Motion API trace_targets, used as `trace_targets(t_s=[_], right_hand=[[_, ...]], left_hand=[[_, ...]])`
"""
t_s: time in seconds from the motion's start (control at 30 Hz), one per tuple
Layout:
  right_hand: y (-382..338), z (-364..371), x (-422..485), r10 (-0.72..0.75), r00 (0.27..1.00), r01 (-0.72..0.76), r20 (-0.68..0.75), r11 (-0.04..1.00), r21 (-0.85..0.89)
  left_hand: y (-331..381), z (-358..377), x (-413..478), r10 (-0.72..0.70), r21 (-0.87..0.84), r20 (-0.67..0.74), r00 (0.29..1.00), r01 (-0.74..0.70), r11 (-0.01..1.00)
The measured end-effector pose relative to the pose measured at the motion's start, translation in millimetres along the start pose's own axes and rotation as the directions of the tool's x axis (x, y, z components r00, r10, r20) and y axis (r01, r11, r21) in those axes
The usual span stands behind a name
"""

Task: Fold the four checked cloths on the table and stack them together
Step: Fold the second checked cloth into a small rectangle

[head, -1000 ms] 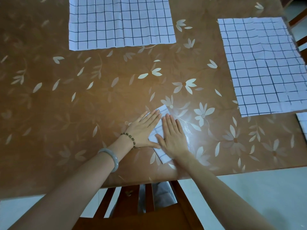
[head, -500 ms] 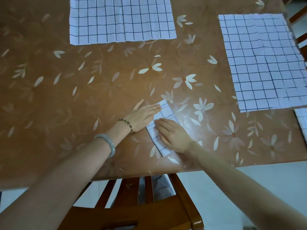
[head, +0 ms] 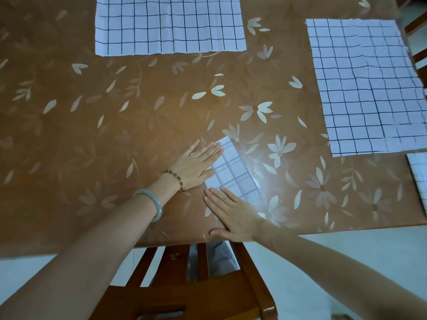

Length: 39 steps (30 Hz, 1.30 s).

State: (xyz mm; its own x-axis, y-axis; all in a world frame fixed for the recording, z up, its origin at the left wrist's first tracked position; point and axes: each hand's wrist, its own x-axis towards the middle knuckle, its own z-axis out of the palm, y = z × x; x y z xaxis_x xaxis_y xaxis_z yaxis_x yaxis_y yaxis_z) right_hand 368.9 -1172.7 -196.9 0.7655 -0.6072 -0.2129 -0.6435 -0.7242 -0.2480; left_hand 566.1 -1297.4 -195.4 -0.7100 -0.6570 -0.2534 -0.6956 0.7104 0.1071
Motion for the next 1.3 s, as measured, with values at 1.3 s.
trace_targets(t_s=[1.3], right_hand=[[7.7, -19.4, -4.6, 0.619, 0.745, -0.588, -0.249, 0.786, 0.193]], left_hand=[[22.1, -43.3, 31.9, -0.557, -0.432, 0.094, 0.825, 0.538, 0.724]])
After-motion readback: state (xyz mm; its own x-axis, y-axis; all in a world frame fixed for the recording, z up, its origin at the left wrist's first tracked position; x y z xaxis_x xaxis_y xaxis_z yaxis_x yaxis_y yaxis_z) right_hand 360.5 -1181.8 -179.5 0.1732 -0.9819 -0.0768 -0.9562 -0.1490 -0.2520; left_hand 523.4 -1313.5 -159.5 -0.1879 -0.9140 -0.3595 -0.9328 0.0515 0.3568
